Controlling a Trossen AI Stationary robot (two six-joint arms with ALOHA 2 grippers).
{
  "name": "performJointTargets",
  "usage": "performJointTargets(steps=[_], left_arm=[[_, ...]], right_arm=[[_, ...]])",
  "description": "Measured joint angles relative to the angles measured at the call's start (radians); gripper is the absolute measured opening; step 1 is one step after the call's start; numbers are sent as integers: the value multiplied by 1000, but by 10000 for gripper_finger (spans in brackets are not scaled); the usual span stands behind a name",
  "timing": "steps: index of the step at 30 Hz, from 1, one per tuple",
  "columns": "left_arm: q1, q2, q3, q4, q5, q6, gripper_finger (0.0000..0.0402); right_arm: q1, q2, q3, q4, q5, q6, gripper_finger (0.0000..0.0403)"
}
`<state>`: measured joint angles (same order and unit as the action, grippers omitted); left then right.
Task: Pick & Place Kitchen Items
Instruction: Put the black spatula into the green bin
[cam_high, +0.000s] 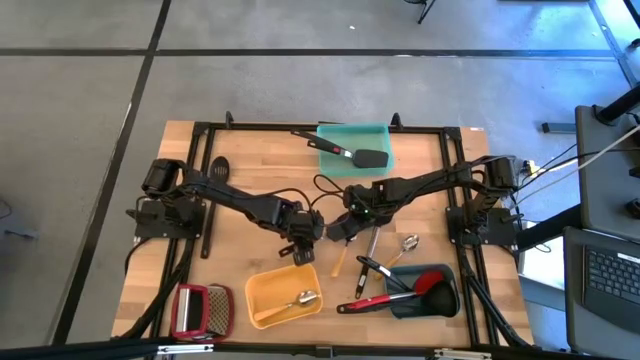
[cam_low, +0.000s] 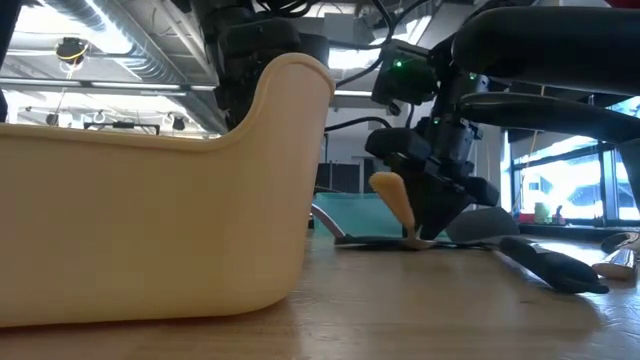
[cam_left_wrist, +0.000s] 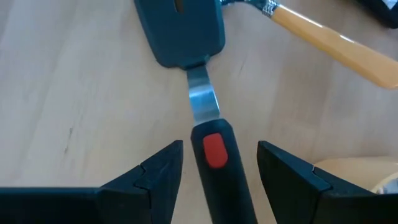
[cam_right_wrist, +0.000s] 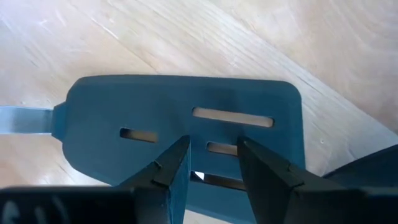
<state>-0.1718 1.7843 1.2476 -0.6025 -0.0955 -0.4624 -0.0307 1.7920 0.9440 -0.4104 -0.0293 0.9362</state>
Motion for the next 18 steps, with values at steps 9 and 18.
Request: performJointTargets(steps=[9,18], left_arm=[[-2,68,2,-71,-23,22,201],[-2,169,3,-83,12,28,201]], right_arm=[[0,1,-2,31,3,19,140],[0,3,-2,38,16,2,140]])
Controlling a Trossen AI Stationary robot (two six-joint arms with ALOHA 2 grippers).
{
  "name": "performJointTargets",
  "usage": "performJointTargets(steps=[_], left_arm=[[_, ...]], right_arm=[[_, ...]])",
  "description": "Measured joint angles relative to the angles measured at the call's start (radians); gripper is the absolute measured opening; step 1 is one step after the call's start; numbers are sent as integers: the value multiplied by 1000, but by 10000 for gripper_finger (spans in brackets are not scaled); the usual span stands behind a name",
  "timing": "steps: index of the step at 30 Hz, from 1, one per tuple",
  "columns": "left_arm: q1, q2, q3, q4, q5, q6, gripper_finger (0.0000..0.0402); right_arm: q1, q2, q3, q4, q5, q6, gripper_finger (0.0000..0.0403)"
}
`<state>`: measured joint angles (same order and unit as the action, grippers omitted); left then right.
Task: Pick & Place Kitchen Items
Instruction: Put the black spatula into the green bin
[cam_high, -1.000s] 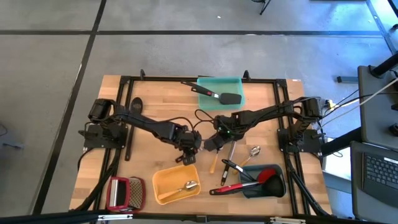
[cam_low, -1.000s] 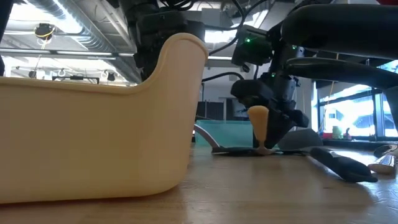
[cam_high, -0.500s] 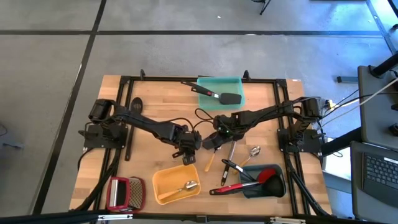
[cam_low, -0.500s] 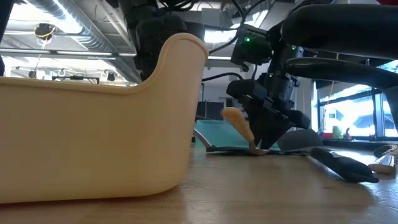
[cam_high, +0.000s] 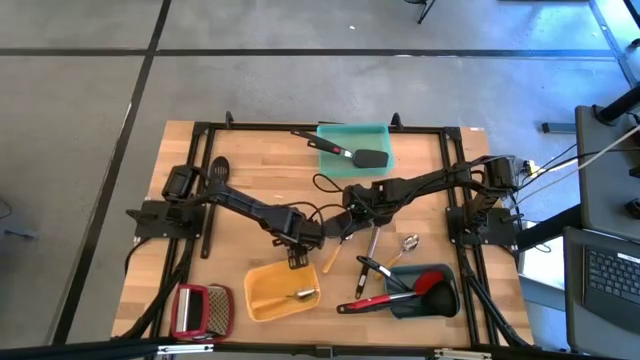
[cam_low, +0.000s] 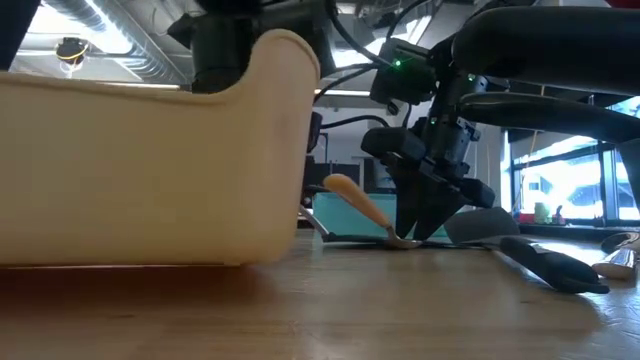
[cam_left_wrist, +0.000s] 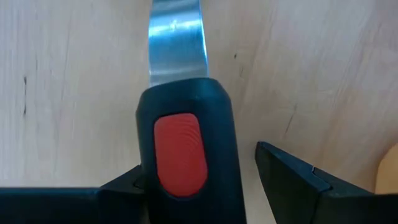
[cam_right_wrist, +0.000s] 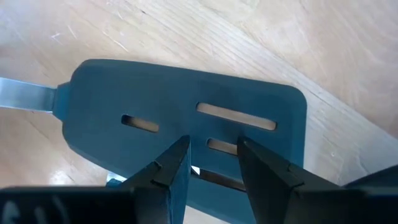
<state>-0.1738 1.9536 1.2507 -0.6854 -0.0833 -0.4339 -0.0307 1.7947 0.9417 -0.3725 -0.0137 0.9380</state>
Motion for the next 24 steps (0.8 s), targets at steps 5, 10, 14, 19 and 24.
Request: performJointTargets(steps=[5,10,14,19,24], left_arm=[[4,0,-1,7,-3,1,201],[9,-16,-5,10,-1,-6,194],[11,-36,-4,11,-5,-13,165],[11,-56,-4,-10,-17,-43,94],[12,-64,-5,-29,-33,-41,80]], right_arm=[[0,0,0,0,0,-3,140],[0,0,0,0,2,-8,140],[0,0,0,5,2,-10,140],[-1,0,0,16,-12,-9,140],[-1,-26,-2,24,-16,-33,147]])
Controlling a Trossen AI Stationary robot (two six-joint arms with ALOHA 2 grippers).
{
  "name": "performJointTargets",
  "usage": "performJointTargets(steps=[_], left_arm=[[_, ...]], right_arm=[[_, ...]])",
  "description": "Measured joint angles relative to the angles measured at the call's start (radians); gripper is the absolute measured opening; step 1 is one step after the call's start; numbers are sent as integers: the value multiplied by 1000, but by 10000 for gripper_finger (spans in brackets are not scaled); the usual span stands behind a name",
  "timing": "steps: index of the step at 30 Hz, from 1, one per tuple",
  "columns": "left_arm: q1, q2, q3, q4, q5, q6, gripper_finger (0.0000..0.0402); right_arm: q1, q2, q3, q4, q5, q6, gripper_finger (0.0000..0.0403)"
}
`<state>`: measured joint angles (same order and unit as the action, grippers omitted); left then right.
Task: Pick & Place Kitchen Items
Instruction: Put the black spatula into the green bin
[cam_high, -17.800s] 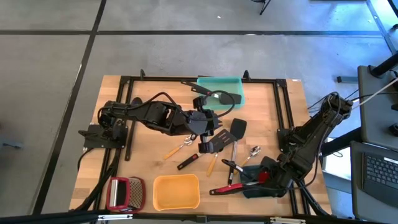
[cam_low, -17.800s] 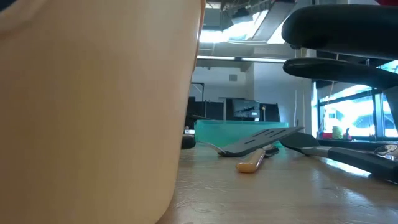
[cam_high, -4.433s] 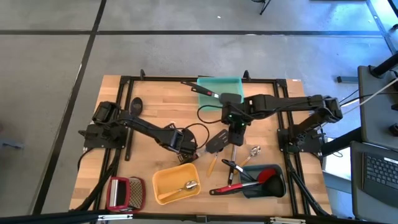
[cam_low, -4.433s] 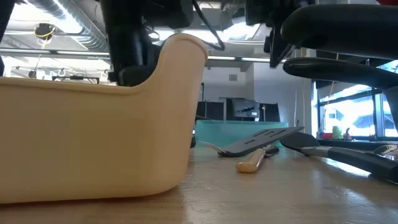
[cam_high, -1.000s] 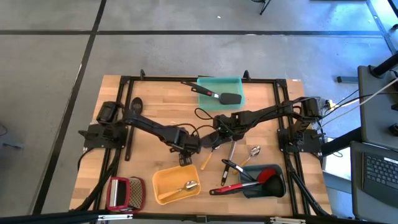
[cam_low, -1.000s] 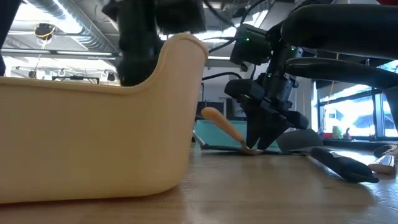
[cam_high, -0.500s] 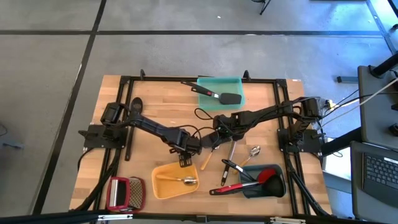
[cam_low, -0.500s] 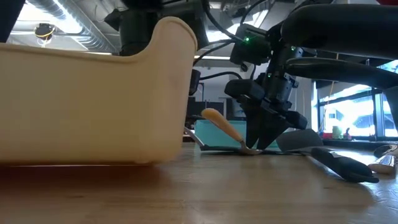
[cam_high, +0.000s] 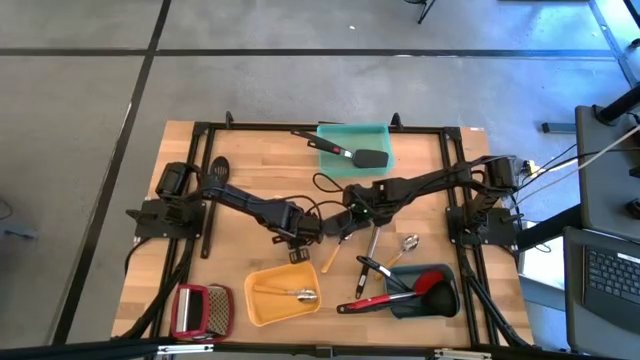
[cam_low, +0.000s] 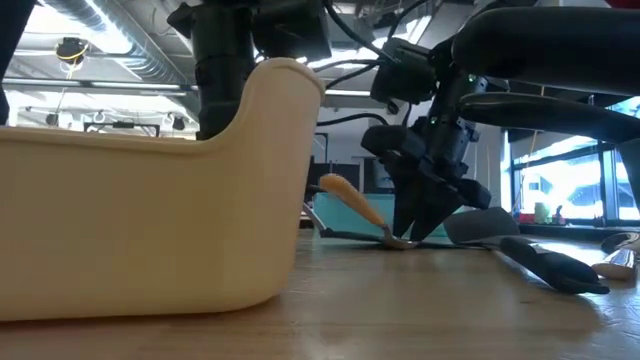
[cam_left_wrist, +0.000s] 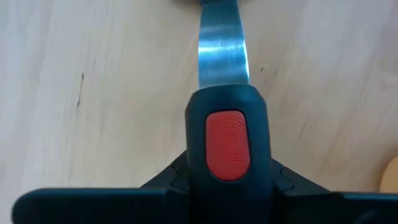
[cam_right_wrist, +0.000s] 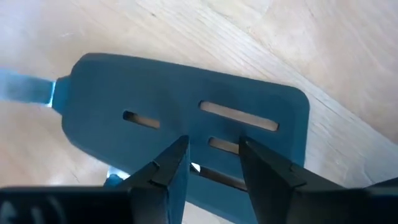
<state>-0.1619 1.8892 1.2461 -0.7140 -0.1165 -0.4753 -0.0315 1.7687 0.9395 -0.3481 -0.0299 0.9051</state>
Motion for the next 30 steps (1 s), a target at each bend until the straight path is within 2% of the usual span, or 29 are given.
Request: performJointTargets(steps=[8,15,24,30], left_arm=[[-10,-12,1,-11,12,24,79],[-9,-89,3,-68,-68,5,79],[52,-202,4,-103,-118,70,79],[155,-220,7,-112,-120,187,79]], right_arm=[[0,-87,73,-68,13,-103,187],[13,-141,236,-246,27,-305,219],[19,-243,414,-393,49,-468,224],[47,-354,465,-480,100,-548,224]])
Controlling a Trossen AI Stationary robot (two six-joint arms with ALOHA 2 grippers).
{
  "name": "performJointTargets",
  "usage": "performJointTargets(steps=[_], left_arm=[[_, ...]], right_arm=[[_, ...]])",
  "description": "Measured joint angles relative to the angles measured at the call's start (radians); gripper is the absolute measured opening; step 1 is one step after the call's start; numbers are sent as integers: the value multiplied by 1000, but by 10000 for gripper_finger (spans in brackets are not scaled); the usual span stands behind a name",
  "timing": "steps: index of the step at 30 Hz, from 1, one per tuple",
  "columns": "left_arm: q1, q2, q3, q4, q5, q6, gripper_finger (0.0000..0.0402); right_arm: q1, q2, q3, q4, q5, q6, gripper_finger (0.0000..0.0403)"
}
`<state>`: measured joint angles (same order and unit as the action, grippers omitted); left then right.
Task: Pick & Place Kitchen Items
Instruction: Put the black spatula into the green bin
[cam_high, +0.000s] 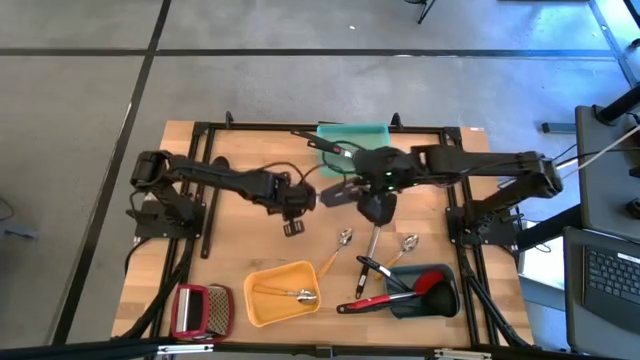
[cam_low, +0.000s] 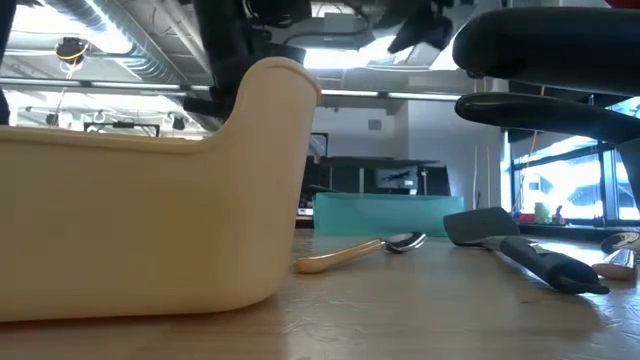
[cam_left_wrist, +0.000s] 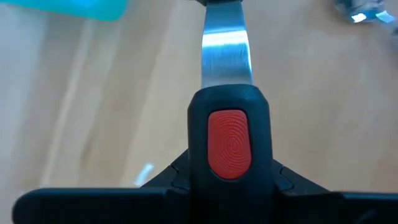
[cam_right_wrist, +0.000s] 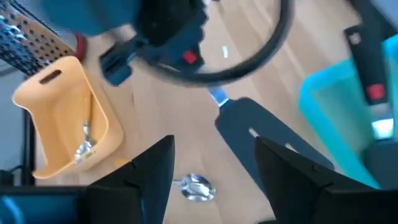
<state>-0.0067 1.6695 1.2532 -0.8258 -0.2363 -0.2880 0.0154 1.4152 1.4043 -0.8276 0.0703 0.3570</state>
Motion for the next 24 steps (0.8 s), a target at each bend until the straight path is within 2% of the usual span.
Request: performJointTargets(steps=[12,19,24], left_arm=[[233,60,196,48,-2,286,79],[307,234,373,38,27,395,79],[341,372,482,-15,49,412,79]], right_arm=[[32,-181,-1,-89,42,-36,224],[33,-192,-1,-134,42,-36,225],[33,-191,-1,-180,42,-36,225]])
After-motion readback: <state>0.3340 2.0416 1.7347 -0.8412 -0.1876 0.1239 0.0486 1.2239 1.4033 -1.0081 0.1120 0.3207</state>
